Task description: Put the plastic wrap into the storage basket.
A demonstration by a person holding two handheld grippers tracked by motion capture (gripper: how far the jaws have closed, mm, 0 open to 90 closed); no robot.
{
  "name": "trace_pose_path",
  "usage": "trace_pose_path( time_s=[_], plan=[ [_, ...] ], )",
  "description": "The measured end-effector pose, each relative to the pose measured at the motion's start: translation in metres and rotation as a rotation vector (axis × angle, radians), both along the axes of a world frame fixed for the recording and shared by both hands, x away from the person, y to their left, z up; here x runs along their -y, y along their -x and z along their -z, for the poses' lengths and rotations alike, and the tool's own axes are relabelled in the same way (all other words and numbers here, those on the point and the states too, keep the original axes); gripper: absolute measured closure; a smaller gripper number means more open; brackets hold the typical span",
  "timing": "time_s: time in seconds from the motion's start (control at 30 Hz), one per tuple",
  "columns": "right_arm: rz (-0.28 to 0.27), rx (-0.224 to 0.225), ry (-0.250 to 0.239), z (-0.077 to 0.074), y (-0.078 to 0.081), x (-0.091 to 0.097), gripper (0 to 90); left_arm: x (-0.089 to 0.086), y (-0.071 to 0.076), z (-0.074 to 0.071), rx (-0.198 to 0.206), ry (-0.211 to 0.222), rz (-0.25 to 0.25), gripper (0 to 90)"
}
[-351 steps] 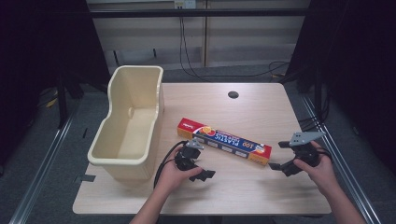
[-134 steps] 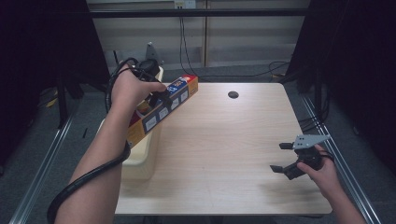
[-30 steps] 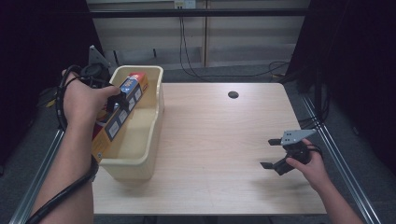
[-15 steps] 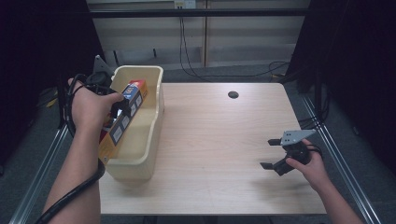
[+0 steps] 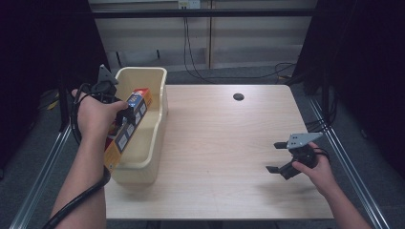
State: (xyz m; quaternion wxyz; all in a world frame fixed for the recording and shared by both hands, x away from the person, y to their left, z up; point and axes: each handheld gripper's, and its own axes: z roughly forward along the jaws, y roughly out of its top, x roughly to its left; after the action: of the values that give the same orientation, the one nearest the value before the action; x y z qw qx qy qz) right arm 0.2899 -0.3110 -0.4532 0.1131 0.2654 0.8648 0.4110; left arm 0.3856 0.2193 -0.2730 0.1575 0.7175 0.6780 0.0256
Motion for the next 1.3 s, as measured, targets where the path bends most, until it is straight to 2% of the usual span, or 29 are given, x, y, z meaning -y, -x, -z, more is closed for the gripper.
trace_pose_path(
  time_s=[0.03, 0.07, 0.23, 0.27, 0.47, 0.5, 0.53, 0.7, 1.2, 1.27, 1.3],
  plan=[
    [0.003, 0.000, 0.002, 0.000, 0.000, 0.000, 3.4, -0.001, -0.001, 0.001, 0.000, -0.009, 0.016, 40.5],
    [0.003, 0.001, 0.003, 0.000, 0.000, 0.000, 3.4, 0.000, -0.001, 0.003, -0.006, 0.001, 0.003, 40.5],
    [0.002, -0.001, 0.000, 0.000, 0.000, 0.001, 3.4, 0.000, -0.003, 0.008, -0.013, -0.002, 0.012, 40.5],
    [0.005, 0.000, 0.003, 0.000, 0.000, 0.001, 3.4, 0.001, -0.003, 0.010, -0.018, 0.006, 0.001, 40.5],
    [0.004, 0.002, 0.004, 0.001, 0.000, 0.000, 3.4, 0.000, -0.004, 0.016, -0.031, 0.001, 0.018, 40.4],
    [0.001, 0.000, 0.003, 0.001, 0.000, 0.000, 3.4, 0.000, -0.004, 0.018, -0.035, 0.014, 0.007, 40.4],
    [0.001, 0.001, 0.003, 0.001, 0.000, 0.000, 3.4, -0.001, -0.005, 0.020, -0.032, 0.001, 0.020, 40.4],
    [0.007, 0.002, 0.004, 0.001, 0.000, 0.001, 3.4, 0.000, -0.006, 0.028, -0.052, 0.005, 0.006, 40.3],
    [0.006, -0.001, 0.004, 0.001, 0.000, 0.001, 3.4, -0.004, -0.010, 0.042, -0.071, 0.002, -0.020, 40.1],
    [0.004, 0.002, 0.001, 0.001, 0.000, 0.001, 3.4, -0.003, -0.011, 0.045, -0.085, -0.004, -0.004, 40.1],
    [0.003, -0.001, 0.000, 0.001, 0.000, 0.001, 3.4, -0.002, -0.011, 0.046, -0.090, 0.002, -0.015, 40.0]
  ],
)
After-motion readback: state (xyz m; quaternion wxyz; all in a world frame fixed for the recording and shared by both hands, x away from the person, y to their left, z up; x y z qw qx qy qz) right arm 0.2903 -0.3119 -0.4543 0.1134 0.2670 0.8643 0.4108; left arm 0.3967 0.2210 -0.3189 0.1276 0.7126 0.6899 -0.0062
